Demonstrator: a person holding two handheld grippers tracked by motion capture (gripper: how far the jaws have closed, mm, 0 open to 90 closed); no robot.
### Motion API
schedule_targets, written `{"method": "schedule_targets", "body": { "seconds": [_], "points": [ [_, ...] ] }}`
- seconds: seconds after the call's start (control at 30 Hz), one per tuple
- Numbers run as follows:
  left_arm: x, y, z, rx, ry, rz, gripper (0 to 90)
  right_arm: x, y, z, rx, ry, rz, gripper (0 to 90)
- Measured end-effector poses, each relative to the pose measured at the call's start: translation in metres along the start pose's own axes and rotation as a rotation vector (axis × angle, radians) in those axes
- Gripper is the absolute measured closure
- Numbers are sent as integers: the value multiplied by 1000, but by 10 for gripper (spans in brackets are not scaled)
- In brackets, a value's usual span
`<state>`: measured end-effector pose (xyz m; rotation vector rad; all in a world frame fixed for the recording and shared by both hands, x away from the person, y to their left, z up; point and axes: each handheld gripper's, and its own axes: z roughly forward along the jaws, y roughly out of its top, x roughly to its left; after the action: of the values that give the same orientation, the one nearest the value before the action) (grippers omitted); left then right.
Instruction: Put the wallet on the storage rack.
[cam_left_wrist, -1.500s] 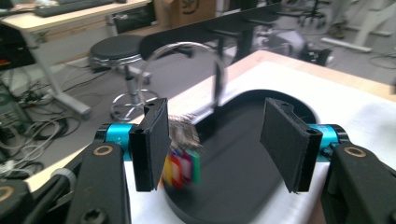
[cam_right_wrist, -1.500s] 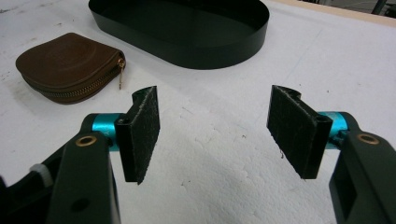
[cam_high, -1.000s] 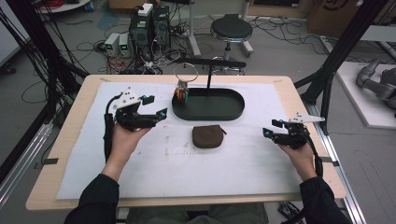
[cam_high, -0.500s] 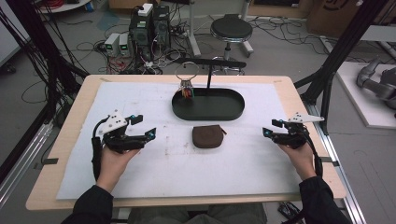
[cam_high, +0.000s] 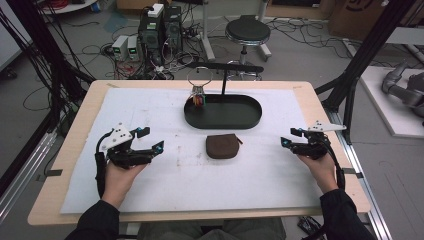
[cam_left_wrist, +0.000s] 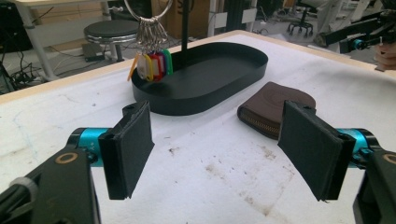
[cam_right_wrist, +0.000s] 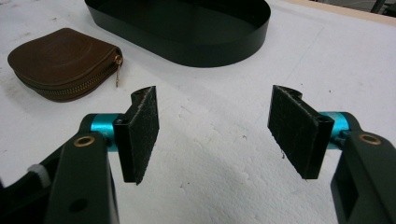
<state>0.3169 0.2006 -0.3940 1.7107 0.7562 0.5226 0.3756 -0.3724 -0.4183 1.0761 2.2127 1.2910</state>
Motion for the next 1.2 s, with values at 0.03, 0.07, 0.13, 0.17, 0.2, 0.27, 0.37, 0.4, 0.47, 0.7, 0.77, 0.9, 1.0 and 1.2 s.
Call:
{"method": "schedule_targets", "body": {
  "seconds": [0.03, 0.07, 0.13, 0.17, 0.2, 0.27, 0.37, 0.4, 0.47, 0.7, 0.77, 0.9, 1.0, 1.2],
  "points": [
    [0, 0, 1, 7, -2, 7, 259, 0, 0, 0, 2, 1, 0, 345],
    [-1, -1, 3, 7, -3, 6, 259, 0, 0, 0, 3, 2, -3, 345],
    [-2, -1, 5, 14, -8, 9, 259, 1, 0, 1, 4, 2, -6, 345],
    [-2, -1, 6, 11, -6, 10, 259, 2, 0, 1, 6, 4, -7, 345],
    [-2, -1, 7, 10, -7, 10, 259, 2, 0, 2, 4, 6, -11, 345],
    [-2, -2, 7, 13, -6, 15, 259, 4, 1, 3, 4, 11, -10, 345],
    [-2, -2, 7, 17, -4, 14, 259, 6, 2, 6, 0, 25, -12, 345],
    [-2, -3, 7, 15, -2, 11, 259, 7, 2, 7, -2, 29, -10, 345],
    [-2, -3, 6, 16, 0, 13, 259, 10, 4, 9, -1, 43, -13, 346],
    [-4, -3, 9, 25, -6, 16, 259, 27, 13, 22, -29, 108, -10, 350],
    [-5, -3, 11, 27, -10, 20, 260, 33, 16, 28, -20, 128, -12, 352],
    [-6, -4, 12, 35, -13, 21, 261, 48, 21, 40, -18, 165, -31, 364],
    [-6, -4, 13, 36, -15, 22, 261, 58, 25, 48, -6, 177, -41, 373],
    [-7, -4, 14, 38, -19, 22, 261, 72, 31, 63, 6, 195, -60, 419]
  ]
}}
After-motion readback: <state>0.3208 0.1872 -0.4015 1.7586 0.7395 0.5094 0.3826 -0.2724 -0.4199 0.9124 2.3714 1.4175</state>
